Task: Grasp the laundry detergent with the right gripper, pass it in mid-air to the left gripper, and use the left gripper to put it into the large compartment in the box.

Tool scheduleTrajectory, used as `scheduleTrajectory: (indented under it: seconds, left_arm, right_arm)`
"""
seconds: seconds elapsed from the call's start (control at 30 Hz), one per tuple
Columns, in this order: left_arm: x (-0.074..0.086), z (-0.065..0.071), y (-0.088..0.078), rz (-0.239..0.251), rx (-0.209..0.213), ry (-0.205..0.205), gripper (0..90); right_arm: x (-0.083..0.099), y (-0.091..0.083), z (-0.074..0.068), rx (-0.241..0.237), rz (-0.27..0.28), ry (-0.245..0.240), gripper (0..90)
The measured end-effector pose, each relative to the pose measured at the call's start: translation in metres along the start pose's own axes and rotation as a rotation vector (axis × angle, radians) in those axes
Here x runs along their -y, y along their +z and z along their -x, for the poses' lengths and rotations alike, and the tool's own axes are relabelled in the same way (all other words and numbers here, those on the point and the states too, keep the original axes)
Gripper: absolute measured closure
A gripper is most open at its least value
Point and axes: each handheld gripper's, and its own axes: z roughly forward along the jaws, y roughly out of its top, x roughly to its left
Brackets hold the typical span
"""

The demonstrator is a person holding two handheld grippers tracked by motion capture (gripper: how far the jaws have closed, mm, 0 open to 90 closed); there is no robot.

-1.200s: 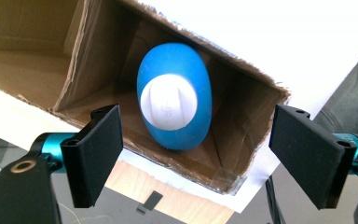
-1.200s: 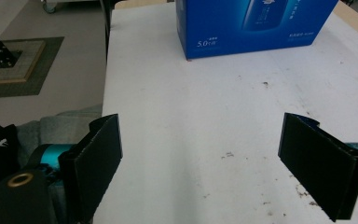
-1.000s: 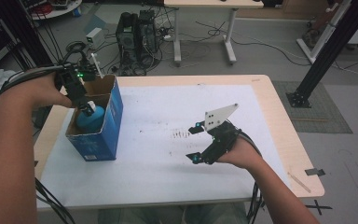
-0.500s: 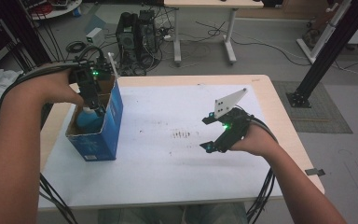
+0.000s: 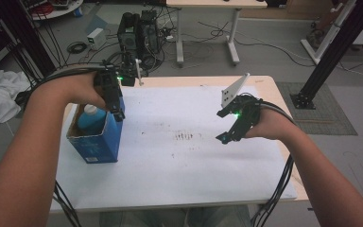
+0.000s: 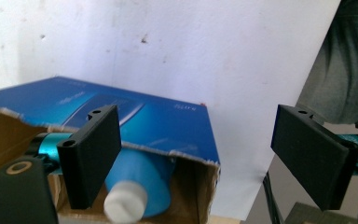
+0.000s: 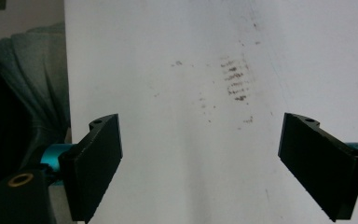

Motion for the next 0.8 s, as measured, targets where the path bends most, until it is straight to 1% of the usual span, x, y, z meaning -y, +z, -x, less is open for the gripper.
scheduleTrajectory:
  seconds: [0.07, 0.1, 0.17, 0.2, 0.23, 0.3, 0.33, 0.37, 0.43, 0.47, 0.5, 0.53, 0.57, 0.63, 0.67, 0.7, 0.8]
  left_arm:
    - [-0.007, 0.002, 0.005, -0.001, 0.006, 0.016, 16.0]
    - [-0.011, 0.003, 0.008, -0.004, 0.011, 0.022, 15.9]
    - [-0.018, 0.006, 0.014, -0.017, 0.02, 0.039, 16.0]
    - [-0.021, 0.007, 0.017, -0.023, 0.019, 0.05, 15.9]
    - [-0.024, 0.008, 0.02, -0.028, 0.024, 0.057, 16.0]
    - [-0.03, 0.01, 0.025, -0.029, 0.031, 0.065, 16.0]
    - [-0.032, 0.01, 0.027, -0.026, 0.033, 0.067, 15.9]
    - [-0.033, 0.01, 0.029, -0.023, 0.029, 0.075, 16.0]
    - [-0.036, 0.01, 0.033, -0.027, 0.032, 0.074, 16.0]
    - [-0.037, 0.01, 0.035, -0.028, 0.038, 0.069, 16.0]
    - [-0.036, 0.009, 0.037, -0.028, 0.032, 0.073, 16.0]
    - [-0.037, 0.008, 0.039, -0.029, 0.031, 0.068, 16.0]
    - [-0.037, 0.009, 0.041, -0.028, 0.036, 0.055, 16.0]
    - [-0.036, 0.009, 0.043, -0.021, 0.041, 0.055, 15.9]
    - [-0.036, 0.008, 0.043, -0.022, 0.037, 0.064, 16.0]
    - [-0.035, 0.008, 0.044, -0.017, 0.042, 0.066, 15.9]
    - [-0.036, 0.007, 0.043, -0.02, 0.036, 0.071, 16.0]
  right_arm:
    - [-0.002, -0.002, 0.002, -0.006, -0.023, 0.007, 12.7]
    - [-0.003, -0.003, 0.003, 0.008, -0.03, 0.006, 12.7]
    - [-0.004, -0.003, 0.004, -0.014, -0.044, 0.003, 12.7]
    - [-0.005, -0.002, 0.005, -0.009, -0.053, -0.004, 12.7]
    - [-0.006, -0.001, 0.006, -0.006, -0.055, -0.022, 12.7]
    - [-0.006, 0.0, 0.006, -0.017, -0.072, -0.02, 12.7]
    - [-0.006, 0.001, 0.006, -0.012, -0.078, -0.028, 12.7]
    - [-0.006, 0.001, 0.006, -0.025, -0.088, -0.023, 12.7]
    - [-0.006, 0.003, 0.007, -0.028, -0.105, -0.023, 12.7]
    - [-0.005, 0.004, 0.007, -0.022, -0.113, -0.021, 12.7]
    - [-0.005, 0.004, 0.007, -0.02, -0.115, -0.02, 12.7]
    - [-0.005, 0.004, 0.006, -0.02, -0.113, -0.016, 12.7]
    - [-0.005, 0.004, 0.006, -0.02, -0.112, -0.017, 12.7]
    - [-0.005, 0.004, 0.006, -0.018, -0.111, -0.019, 12.7]
    - [-0.005, 0.004, 0.006, -0.015, -0.108, -0.014, 12.7]
    - [-0.005, 0.004, 0.006, -0.018, -0.108, -0.01, 12.7]
    - [-0.005, 0.003, 0.007, -0.017, -0.111, -0.01, 12.7]
